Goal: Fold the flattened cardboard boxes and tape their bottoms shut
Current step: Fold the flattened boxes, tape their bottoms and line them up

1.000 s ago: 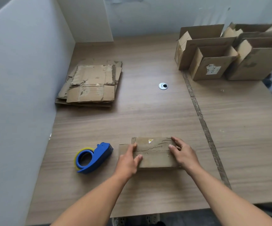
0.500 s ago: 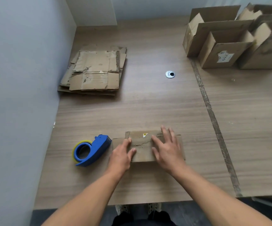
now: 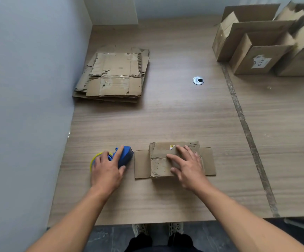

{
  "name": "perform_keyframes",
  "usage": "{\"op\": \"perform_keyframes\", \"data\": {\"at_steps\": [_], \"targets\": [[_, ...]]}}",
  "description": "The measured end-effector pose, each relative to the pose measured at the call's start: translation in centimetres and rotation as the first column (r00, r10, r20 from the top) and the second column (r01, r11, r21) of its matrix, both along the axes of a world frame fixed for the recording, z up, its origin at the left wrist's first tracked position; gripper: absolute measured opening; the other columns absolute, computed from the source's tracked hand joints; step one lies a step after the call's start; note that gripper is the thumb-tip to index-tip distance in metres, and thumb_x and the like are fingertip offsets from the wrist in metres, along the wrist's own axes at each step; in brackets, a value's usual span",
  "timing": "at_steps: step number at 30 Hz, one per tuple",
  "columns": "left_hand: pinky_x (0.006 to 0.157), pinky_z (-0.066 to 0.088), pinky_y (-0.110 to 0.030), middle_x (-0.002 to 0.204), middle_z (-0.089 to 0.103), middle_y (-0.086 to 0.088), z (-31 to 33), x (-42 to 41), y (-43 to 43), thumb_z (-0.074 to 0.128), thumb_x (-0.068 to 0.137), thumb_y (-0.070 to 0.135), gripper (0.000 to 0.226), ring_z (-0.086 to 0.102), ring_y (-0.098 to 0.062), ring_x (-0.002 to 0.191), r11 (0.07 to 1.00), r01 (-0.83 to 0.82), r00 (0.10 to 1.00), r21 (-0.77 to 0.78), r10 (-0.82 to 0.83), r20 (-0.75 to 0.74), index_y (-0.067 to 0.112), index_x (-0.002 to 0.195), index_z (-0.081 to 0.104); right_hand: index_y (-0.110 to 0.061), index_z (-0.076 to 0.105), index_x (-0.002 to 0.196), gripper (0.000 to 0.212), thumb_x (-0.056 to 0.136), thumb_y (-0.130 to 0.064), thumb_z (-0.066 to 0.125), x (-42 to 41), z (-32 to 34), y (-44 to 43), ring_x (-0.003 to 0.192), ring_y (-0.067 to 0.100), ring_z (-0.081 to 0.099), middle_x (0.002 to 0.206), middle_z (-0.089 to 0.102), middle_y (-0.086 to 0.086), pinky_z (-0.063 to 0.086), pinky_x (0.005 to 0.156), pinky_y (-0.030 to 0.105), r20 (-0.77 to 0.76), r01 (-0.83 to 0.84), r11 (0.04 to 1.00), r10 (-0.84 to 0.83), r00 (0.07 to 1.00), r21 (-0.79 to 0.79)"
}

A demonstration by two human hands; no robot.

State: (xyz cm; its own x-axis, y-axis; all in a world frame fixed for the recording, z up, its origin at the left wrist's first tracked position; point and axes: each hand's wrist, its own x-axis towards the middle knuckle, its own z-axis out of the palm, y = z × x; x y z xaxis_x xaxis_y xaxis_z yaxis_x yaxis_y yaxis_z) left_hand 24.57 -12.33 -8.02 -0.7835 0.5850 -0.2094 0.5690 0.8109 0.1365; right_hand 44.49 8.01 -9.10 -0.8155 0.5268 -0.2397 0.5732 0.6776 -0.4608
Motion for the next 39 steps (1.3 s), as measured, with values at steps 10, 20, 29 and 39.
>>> {"op": "perform_keyframes", "data": {"at_steps": [10,20,29,39], "targets": [[0.070,0.049,-0.039,0.096,0.050,-0.008,-0.5,-1.2,0.1,0.047,0.101,0.040,0.081,0.057,-0.028,0.080,0.999,0.009,0.978,-0.052,0.002,0.207,0.054,0.148,-0.017,-0.045,0.050,0.141,0.048,0.094,-0.043,0.063,0.2,-0.1,0.2,0.153,0.017,0.004,0.163,0.018,-0.011,-0.001,0.121,0.038,-0.043,0.034,0.998,-0.036,0.998,-0.043],[0.051,0.041,-0.034,0.091,0.053,0.003,4.9,0.8,3.0,0.067,0.091,0.036,0.094,0.053,-0.027,0.064,0.824,0.532,0.842,0.197,-0.539,-0.018,0.058,0.149,-0.003,-0.038,0.042,0.144,0.057,0.091,-0.036,0.062,1.5,0.3,1.4,0.146,0.015,0.031,0.150,0.042,-0.011,0.014,0.123,0.035,-0.310,0.134,0.898,-0.280,0.909,-0.419],[0.052,0.023,-0.029,0.076,0.047,0.001,5.3,3.3,6.8,0.080,0.079,0.022,0.104,0.026,-0.016,0.058,0.605,0.795,0.606,0.038,-0.791,-0.089,0.044,0.155,0.013,-0.039,0.038,0.145,0.059,0.097,-0.015,0.062,2.7,1.0,2.4,0.134,-0.010,0.032,0.146,0.038,-0.019,0.019,0.105,0.000,-0.343,0.089,0.828,-0.324,0.882,-0.553],[0.054,0.022,-0.028,0.077,0.048,0.000,5.6,4.0,7.7,0.084,0.072,0.020,0.113,0.025,-0.016,0.060,0.574,0.817,0.571,-0.050,-0.818,-0.060,0.042,0.156,0.012,-0.016,0.064,0.129,0.036,0.093,-0.009,0.066,1.1,-0.3,1.7,0.137,-0.002,0.027,0.146,0.043,-0.010,0.018,0.117,0.015,-0.390,0.184,0.855,-0.400,0.830,-0.484]]}}
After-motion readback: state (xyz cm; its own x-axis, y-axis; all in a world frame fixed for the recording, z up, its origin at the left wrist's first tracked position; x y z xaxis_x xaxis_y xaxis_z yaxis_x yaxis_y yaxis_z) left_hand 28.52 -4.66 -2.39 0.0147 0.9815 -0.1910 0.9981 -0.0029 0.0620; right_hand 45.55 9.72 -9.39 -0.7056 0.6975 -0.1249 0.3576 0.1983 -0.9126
